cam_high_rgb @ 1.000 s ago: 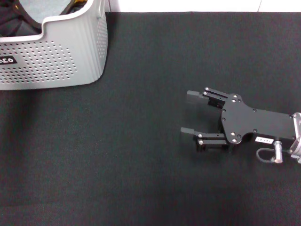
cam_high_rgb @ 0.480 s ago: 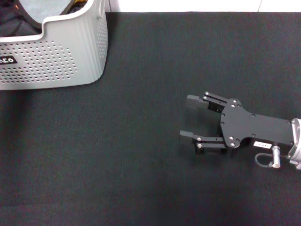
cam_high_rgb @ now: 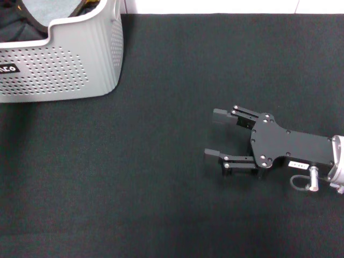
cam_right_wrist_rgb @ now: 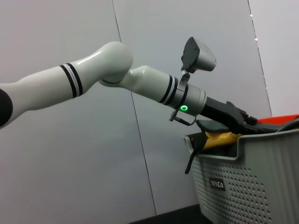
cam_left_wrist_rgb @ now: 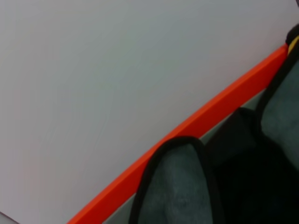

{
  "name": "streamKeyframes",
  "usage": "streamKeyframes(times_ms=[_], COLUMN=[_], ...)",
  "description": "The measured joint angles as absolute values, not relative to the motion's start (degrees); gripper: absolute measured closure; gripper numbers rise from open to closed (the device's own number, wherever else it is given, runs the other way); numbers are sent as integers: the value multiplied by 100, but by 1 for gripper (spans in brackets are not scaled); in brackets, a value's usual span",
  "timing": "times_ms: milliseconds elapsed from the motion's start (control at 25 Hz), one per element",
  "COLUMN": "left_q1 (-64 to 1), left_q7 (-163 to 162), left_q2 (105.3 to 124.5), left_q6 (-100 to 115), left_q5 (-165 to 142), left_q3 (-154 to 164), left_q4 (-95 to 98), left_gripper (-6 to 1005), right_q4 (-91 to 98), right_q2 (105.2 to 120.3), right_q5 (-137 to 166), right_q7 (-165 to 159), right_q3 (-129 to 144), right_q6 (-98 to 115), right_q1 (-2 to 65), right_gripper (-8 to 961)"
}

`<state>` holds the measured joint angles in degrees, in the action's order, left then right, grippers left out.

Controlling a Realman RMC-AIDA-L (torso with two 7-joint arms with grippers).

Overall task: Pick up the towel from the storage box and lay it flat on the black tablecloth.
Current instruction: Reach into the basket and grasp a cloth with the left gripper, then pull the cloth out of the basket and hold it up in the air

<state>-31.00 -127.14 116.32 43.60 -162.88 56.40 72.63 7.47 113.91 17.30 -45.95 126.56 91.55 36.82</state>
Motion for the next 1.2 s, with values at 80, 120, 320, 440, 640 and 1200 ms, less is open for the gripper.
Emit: streamKeyframes(times_ms=[80, 120, 320, 440, 640, 1200], left_q1=[-3108, -3109, -3111, -3106, -3100, -2840], left_q7=[-12710, -12709, -12708, -12697, -12539, -12426], left_q2=[11622, 11621, 11611, 11610, 11610, 11992], left_q6=[4298, 4271, 4129, 4016, 3988, 3910], left_q5=[-16285, -16284, -16277, -16275, -16271, -16233], left_q3=[5641, 5642, 5643, 5643, 5643, 5753], left_q4=[7182, 7161, 7058, 7012, 6999, 7901], left_gripper=[525, 526, 547, 578, 629, 937], right_q4=[748, 747, 747, 747, 750, 778], right_q2=[11394, 11398, 11432, 11447, 11458, 11461], right_q5=[1731, 1732, 1740, 1772, 1778, 1730], right_q7=[-4597, -4599, -4603, -4605, -4606, -4570], right_q3=[12656, 12656, 12656, 12656, 12656, 12654], right_q6=[9138, 9136, 9129, 9124, 9122, 9179], right_q1=[3681, 3677, 3663, 3663, 3616, 3439], right_gripper=[76, 77, 77, 78, 78, 80])
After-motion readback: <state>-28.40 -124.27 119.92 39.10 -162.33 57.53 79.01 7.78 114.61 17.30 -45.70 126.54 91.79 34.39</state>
